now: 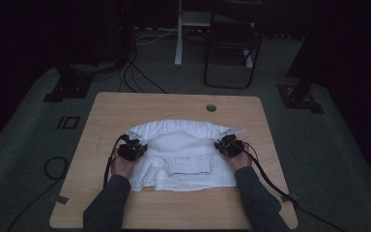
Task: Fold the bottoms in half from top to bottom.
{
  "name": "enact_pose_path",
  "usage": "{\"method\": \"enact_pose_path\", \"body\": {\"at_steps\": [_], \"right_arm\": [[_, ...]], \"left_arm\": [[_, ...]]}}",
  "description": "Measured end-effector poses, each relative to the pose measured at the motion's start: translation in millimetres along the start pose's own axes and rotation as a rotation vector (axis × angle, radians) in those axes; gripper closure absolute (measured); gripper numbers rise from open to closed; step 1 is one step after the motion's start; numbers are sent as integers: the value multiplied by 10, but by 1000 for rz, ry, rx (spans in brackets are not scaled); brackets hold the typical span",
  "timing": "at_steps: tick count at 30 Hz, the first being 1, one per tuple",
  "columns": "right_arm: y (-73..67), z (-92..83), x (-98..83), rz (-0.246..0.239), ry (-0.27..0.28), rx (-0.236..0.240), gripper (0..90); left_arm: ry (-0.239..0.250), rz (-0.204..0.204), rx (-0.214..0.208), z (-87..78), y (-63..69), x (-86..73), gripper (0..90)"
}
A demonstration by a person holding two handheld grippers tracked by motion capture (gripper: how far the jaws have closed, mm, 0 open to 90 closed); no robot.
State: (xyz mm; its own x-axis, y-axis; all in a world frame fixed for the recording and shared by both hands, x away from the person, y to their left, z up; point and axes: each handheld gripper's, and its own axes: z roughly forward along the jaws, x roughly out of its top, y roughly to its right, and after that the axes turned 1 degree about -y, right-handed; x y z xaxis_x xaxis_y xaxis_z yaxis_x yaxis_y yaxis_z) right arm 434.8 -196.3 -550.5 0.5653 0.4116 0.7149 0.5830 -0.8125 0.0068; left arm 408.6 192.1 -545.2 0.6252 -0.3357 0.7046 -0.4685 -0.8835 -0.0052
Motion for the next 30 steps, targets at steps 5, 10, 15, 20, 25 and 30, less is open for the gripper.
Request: {"method": "enact_pose_path", "body": {"at_steps": [5, 10, 15, 20, 25, 30], "right_arm": [[5, 6, -14, 45, 27, 3, 834], [68, -180, -8, 98, 118, 44, 837], [75, -664, 171, 80, 293, 39, 840], [14, -1071, 129, 32, 401, 64, 840], [-107, -973, -208, -4, 288, 103, 786], [-154, -994, -212, -12, 308, 60, 530]], "left_arm": [[16, -37, -5, -18, -3, -16, 843], [97, -121, -68, -271, -106, 61, 857], [329, -148, -143, -844, -147, 217, 860], [360, -128, -211, -1086, -98, 113, 858], [256, -105, -223, -978, -50, -128, 717], [296, -88, -174, -1061, -18, 46, 547]]}}
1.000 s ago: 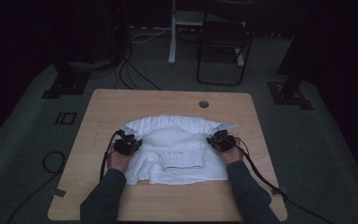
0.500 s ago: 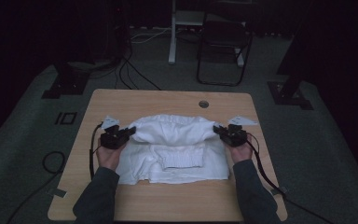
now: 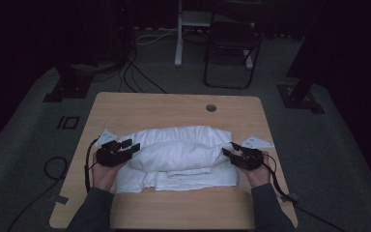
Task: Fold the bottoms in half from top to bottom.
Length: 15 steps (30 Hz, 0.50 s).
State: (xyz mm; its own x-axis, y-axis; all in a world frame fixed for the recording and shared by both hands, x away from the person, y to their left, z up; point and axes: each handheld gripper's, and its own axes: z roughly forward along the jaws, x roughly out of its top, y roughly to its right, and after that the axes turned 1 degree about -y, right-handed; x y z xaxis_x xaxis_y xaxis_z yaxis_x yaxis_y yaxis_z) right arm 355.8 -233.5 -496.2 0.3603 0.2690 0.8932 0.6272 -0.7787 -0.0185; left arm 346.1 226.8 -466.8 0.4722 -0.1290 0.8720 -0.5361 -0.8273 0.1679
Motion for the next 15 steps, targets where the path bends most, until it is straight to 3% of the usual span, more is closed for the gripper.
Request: {"method": "enact_pose_path", "body": {"at_steps": [4, 7, 11, 13, 15], "right_arm": [[-109, 45, 283, -19, 52, -13, 535], [-192, 211, 393, -33, 1, -32, 583], [-192, 524, 262, -11, -156, -31, 622], [-230, 548, 125, -11, -196, 0, 645], [-299, 494, -18, -31, -217, 9, 652]], "left_arm": [[-27, 56, 14, 187, 172, 167, 568], [-92, 76, 7, 425, 270, 159, 574], [-200, 83, -29, 706, 347, -39, 636], [-251, 120, -43, 741, 418, -188, 733], [-277, 172, -30, 714, 491, -335, 775]]}}
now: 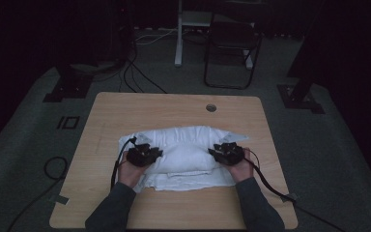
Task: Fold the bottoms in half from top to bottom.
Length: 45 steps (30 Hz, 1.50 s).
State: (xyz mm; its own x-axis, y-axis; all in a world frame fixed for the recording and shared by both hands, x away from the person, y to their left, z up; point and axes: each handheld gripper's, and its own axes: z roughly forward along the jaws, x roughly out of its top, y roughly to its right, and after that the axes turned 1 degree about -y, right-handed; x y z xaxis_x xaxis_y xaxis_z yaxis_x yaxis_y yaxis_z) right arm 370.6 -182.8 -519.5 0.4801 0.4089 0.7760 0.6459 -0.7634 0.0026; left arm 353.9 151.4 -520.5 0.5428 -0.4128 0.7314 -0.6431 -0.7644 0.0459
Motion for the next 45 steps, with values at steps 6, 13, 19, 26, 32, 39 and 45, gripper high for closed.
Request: {"method": "enact_pose_path", "body": {"at_steps": [6, 13, 19, 26, 32, 39, 45], "right_arm": [[-86, -154, -364, 0, -11, -10, 660], [-33, -2, -555, 39, -55, -12, 673], [-31, 85, -519, 53, -33, -6, 674], [-68, 200, -455, 47, -9, 8, 675], [-80, 207, -473, 49, 9, 2, 674], [-58, 204, -496, 67, 24, 18, 673], [-48, 203, -497, 66, 25, 27, 670]], "left_arm": [[-27, 44, 83, -98, 103, -321, 798], [4, 5, 96, -70, 19, -474, 775], [30, -47, 121, -50, -107, -500, 776], [49, -117, 150, -62, -250, -515, 768], [126, -209, 140, -260, -364, -523, 527], [100, -296, 295, -291, -543, -609, 287], [79, -314, 311, -233, -598, -618, 217]]}}
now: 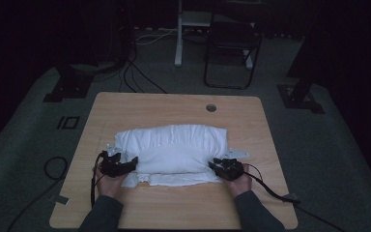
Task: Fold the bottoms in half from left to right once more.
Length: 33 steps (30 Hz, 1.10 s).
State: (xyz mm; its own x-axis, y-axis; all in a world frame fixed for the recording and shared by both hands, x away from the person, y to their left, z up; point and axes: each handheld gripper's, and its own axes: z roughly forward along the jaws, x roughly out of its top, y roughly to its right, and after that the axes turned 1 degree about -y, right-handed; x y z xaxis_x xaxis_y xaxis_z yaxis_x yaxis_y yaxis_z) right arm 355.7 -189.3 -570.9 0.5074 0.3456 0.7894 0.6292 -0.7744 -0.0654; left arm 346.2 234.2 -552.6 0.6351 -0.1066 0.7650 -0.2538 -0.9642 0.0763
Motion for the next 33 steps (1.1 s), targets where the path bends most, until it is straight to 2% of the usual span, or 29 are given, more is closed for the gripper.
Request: {"method": "enact_pose_path", "body": {"at_steps": [1, 5, 7, 8, 14, 18, 22, 23, 27, 28, 31, 33], "right_arm": [[2, -1, 0, 0, 0, 2, 670], [7, -1, 0, -1, 0, 5, 669], [7, -2, 0, -1, 0, 6, 667], [7, -1, 0, -1, 0, 6, 666], [16, -3, -1, -1, 0, 14, 665], [19, -4, -2, -1, 1, 19, 663], [20, -4, -2, -1, 0, 19, 663], [20, -4, -2, -1, 1, 19, 663], [19, -4, -2, -2, 1, 19, 662], [19, -4, -2, -2, 1, 19, 663], [19, -4, -2, -3, 0, 19, 662], [18, -4, -2, -4, 0, 19, 659]], "left_arm": [[6, -10, 2, -8, -13, 3, 191], [-29, -54, 18, 33, -84, -2, 87], [-51, -65, 40, 73, -102, -8, 23], [-56, -65, 37, 90, -107, -13, 20], [-77, -50, 90, 127, -104, -23, 0], [-83, -37, 92, 130, -96, -21, 0], [-82, -42, 93, 133, -80, -21, 2], [-89, -32, 103, 135, -44, -21, 2], [-89, -14, 92, 112, 1, -15, 92], [-84, -1, 77, 99, 14, -15, 134], [-71, 12, 47, 80, 51, -16, 293], [-58, 15, 5, 72, 78, -22, 463]]}}
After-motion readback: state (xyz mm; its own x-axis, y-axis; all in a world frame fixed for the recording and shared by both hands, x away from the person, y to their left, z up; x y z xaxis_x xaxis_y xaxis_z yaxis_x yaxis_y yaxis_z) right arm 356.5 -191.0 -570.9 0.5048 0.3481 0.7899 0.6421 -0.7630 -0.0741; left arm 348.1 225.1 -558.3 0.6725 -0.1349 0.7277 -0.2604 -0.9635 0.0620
